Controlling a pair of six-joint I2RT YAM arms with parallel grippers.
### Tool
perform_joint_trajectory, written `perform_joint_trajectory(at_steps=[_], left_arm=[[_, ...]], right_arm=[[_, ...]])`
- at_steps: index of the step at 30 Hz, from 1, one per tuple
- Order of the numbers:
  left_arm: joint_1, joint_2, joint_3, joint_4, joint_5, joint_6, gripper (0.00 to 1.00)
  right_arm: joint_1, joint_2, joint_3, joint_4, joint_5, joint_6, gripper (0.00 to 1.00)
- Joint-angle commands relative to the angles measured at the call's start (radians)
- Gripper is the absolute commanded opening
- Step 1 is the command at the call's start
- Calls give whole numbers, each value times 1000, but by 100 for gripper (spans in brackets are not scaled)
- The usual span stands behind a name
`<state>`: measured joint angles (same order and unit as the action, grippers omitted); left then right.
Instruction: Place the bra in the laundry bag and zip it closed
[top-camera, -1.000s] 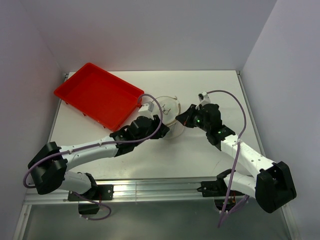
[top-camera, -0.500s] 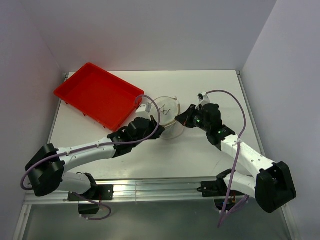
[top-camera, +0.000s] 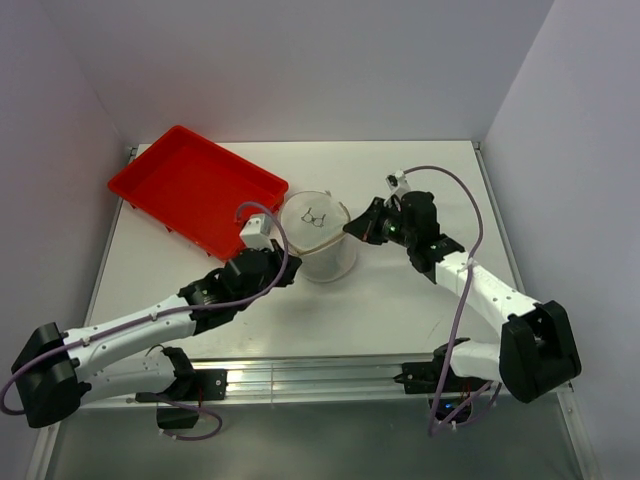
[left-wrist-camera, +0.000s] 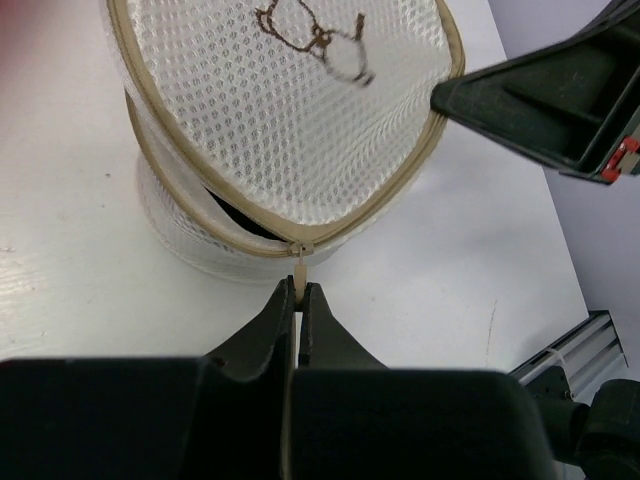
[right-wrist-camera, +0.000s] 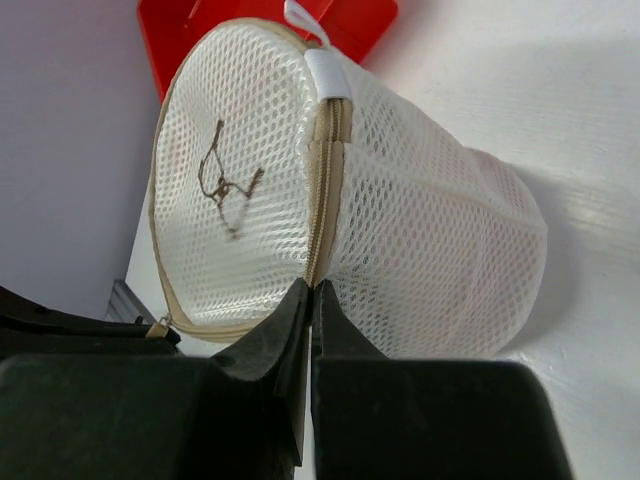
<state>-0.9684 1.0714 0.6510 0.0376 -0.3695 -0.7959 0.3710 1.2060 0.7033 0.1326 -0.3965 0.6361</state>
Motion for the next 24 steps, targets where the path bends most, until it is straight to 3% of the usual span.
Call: perform_joint_trajectory(at_steps=[1, 3, 6, 7, 9, 16, 20, 24], left_arm=[[0, -56, -27, -50, -54, 31, 0], [-9, -62, -36, 13, -5, 17, 0], [-45, -19, -33, 103, 46, -40, 0], [-53, -5, -30, 132, 55, -52, 0], [-75, 50, -27, 229, 75, -71, 0], [-130, 162, 25, 369, 70, -85, 0], [-138, 179, 32, 364, 58, -91, 0], [-141, 203, 29, 383, 90, -104, 0]], right_arm=[[-23, 36, 108, 10, 19, -59, 0], [-23, 67, 140, -43, 56, -62, 0], [-18, 55, 165, -103, 94, -53, 46], [-15, 41, 151, -116, 105, -53, 69], [-4, -31, 110, -123, 136, -46, 81], [83, -336, -181, -99, 180, 130, 83], [169, -497, -234, -125, 295, 191, 80], [175, -458, -222, -116, 274, 192, 70]])
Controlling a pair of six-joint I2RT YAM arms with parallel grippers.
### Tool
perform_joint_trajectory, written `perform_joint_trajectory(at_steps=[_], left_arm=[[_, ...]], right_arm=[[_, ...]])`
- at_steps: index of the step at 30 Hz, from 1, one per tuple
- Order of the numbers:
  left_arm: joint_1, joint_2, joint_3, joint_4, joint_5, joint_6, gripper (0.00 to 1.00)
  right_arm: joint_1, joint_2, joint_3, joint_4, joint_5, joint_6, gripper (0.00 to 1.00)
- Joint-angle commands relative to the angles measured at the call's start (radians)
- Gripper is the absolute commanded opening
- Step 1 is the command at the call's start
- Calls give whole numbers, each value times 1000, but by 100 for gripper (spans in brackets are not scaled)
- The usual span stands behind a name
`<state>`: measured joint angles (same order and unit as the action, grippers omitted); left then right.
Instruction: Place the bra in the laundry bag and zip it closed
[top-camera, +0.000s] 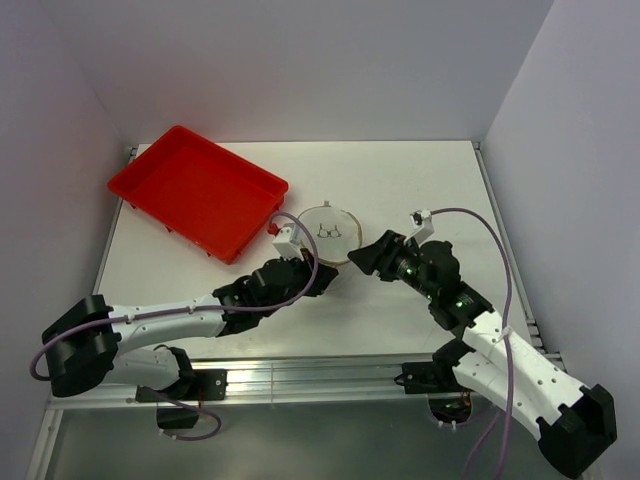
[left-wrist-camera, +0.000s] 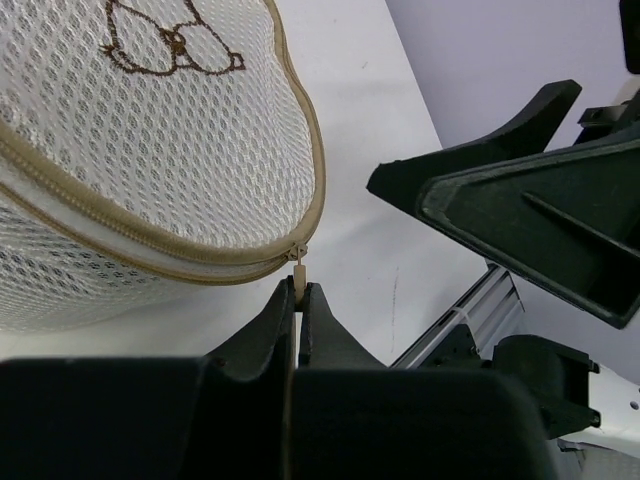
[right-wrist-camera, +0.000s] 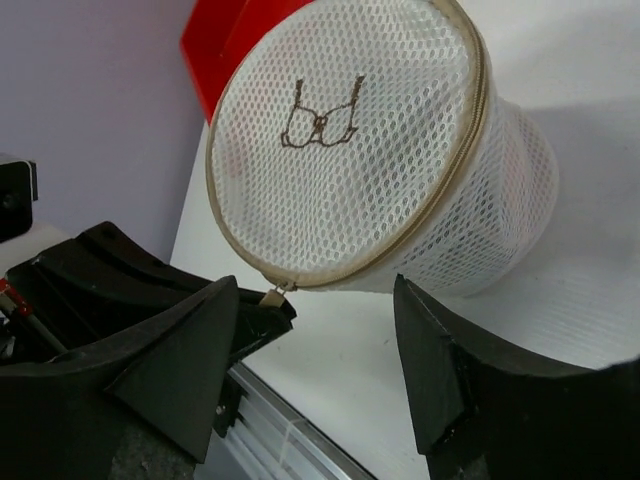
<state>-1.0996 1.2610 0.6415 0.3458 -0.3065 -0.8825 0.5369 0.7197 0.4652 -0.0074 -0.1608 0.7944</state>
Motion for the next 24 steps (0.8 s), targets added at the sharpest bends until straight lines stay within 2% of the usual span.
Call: perform_joint_trajectory(at_steps=[1, 5, 11, 13, 15, 19, 20, 24], left_arm=[[-13, 17, 38, 78, 32, -19, 0], [-19, 28, 38, 96, 47, -15, 0], [-19, 12, 27, 96, 52, -3, 0], [-19, 5, 20, 93, 53, 2, 0], [-19, -5, 9, 75, 50, 5, 0], [-17, -54, -16, 15, 11, 25, 0], [-17, -66, -20, 1, 0, 37, 0], [-11, -138, -49, -76, -45, 59, 0]], right_arm=[[8, 67, 19, 32, 29, 37, 69], [11, 132, 9, 115, -2, 68, 62], [14, 185, 9, 144, 9, 74, 49], [12, 199, 16, 132, 26, 65, 37], [12, 198, 10, 139, 35, 62, 21], [-5, 204, 32, 110, 58, 26, 3], [-24, 205, 36, 98, 58, 17, 0], [-83, 225, 79, 84, 57, -61, 0]])
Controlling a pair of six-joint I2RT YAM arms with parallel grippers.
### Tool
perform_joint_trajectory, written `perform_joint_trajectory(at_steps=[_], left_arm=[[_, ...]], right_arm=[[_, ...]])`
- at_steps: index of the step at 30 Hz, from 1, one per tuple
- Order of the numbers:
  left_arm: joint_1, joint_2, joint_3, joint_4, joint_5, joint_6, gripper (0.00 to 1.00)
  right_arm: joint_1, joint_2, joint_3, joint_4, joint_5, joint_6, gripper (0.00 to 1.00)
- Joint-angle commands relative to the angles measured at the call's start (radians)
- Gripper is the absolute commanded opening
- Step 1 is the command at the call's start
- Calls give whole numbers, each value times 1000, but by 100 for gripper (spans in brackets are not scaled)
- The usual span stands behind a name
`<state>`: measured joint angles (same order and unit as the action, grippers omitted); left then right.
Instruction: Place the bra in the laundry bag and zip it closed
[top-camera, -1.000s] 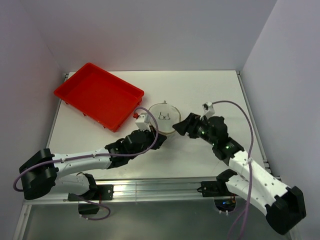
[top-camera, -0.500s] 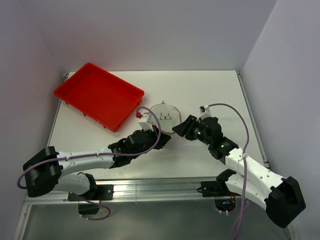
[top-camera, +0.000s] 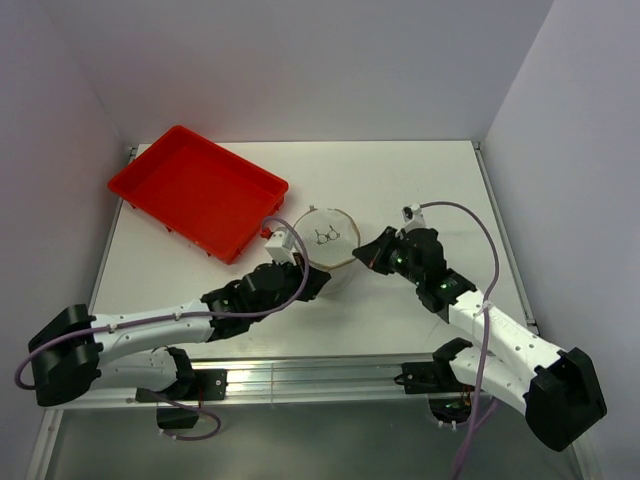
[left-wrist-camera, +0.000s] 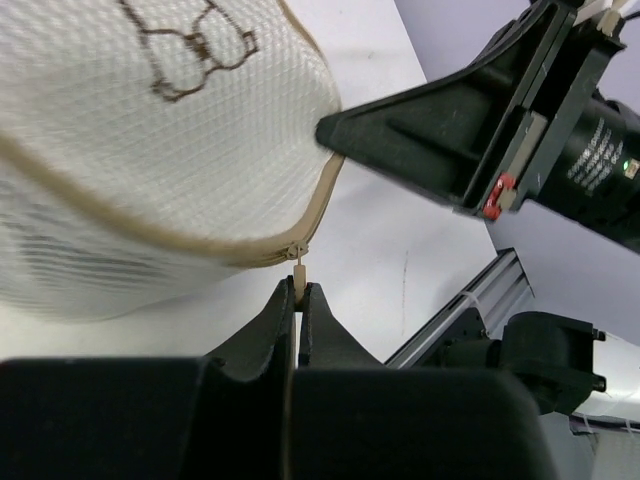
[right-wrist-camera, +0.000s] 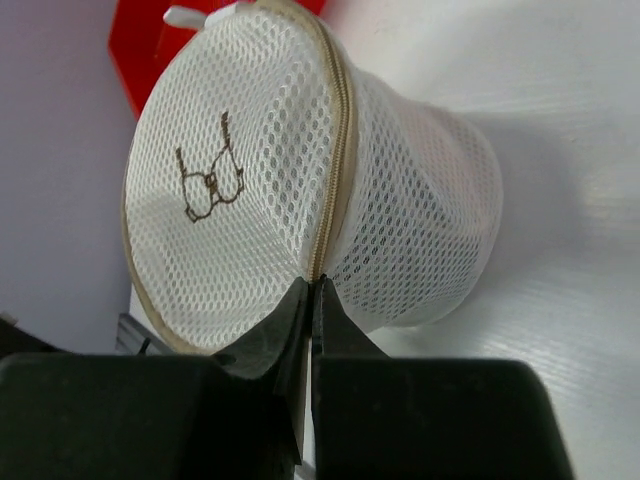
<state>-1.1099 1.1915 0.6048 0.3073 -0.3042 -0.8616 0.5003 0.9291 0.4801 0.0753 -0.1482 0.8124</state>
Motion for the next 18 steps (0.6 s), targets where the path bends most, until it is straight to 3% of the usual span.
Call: perform_joint_trajectory(at_steps=[1, 9, 15, 16, 17, 18], left_arm=[[2, -98, -19, -69, -52, 39, 0], [21, -201, -68, -165, -99, 42, 0], [19, -173, -66, -88, -49, 30, 0], [19, -150, -65, -68, -39, 21, 0], [19, -139, -60, -45, -24, 12, 0], [21, -116, -54, 5, 0, 3, 0]], right_arm=[[-64, 22, 74, 0, 26, -91, 0], [-152, 157, 175, 47, -54, -180, 0], [-157, 272, 288, 43, -50, -216, 0], [-157, 280, 298, 23, -54, -216, 8], [-157, 281, 307, 3, -44, -211, 31], [-154, 268, 302, -9, -37, -213, 41]])
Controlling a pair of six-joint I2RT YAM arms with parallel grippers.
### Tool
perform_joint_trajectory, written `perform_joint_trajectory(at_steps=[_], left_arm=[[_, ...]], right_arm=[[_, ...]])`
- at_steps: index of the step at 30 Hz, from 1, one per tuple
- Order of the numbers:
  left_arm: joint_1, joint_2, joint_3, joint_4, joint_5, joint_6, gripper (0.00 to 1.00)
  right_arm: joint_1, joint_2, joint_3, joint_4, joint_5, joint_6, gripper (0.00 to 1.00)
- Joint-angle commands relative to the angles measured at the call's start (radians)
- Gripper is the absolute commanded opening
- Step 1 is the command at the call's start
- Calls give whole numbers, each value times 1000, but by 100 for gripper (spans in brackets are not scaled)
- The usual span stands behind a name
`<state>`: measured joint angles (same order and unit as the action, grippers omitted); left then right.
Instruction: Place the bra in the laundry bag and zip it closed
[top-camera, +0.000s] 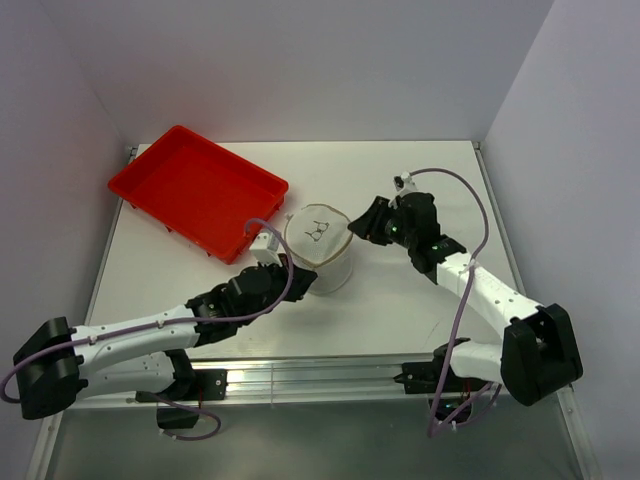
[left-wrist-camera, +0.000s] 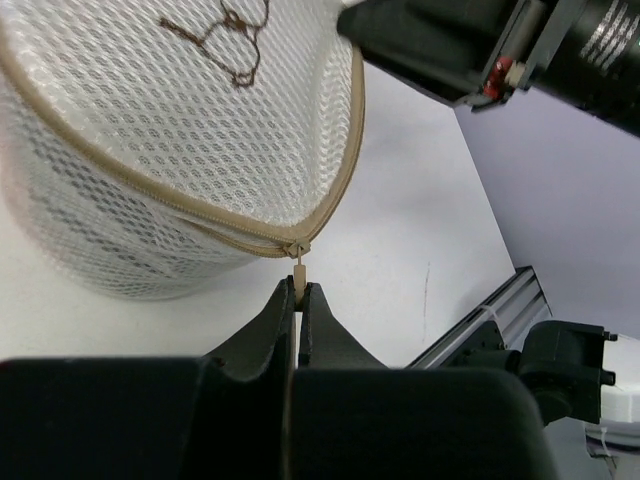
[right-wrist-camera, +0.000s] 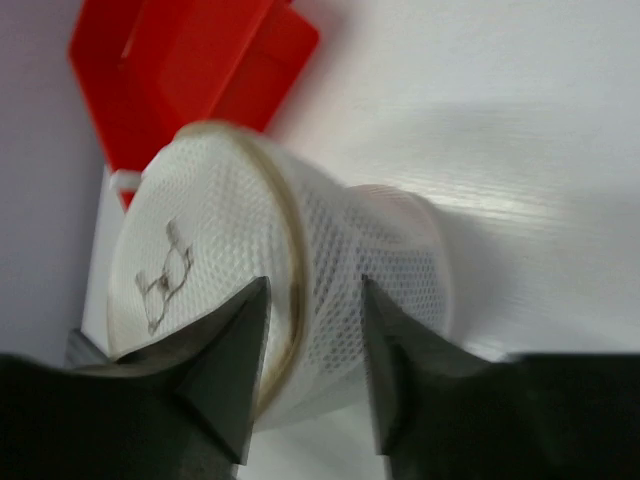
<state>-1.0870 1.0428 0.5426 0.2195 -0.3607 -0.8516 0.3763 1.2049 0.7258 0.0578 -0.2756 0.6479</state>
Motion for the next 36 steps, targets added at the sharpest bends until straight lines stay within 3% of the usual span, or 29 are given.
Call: perform_joint_trajectory(at_steps=[1, 2, 4, 8, 15, 24, 27, 30, 36], left_arm=[[-2, 45, 23, 121, 69, -13, 0], [-2, 58, 34, 147, 81, -15, 0], [-2, 109, 54, 200, 103, -21, 0], [-2, 184, 89, 247, 134, -26, 0], [-2, 212, 91, 279, 135, -37, 0], [-7, 226, 86, 288, 160, -40, 0], [-7, 209, 82, 265, 146, -33, 0], [-7, 189, 73, 238, 126, -20, 0], [-4, 125, 48, 161, 77, 14, 0]], right_arm=[[-25, -22, 47, -15, 93, -48, 51], [-24, -43, 15, -19, 95, -38, 66], [-19, -132, -38, -4, 84, -24, 70], [19, -315, -184, -1, 63, 54, 70], [127, -387, -276, 37, 56, 170, 63], [168, -323, -252, 100, 45, 193, 49], [168, -306, -243, 88, 65, 187, 36], [167, -298, -235, 80, 85, 176, 17], [122, -291, -207, 51, 121, 116, 0]])
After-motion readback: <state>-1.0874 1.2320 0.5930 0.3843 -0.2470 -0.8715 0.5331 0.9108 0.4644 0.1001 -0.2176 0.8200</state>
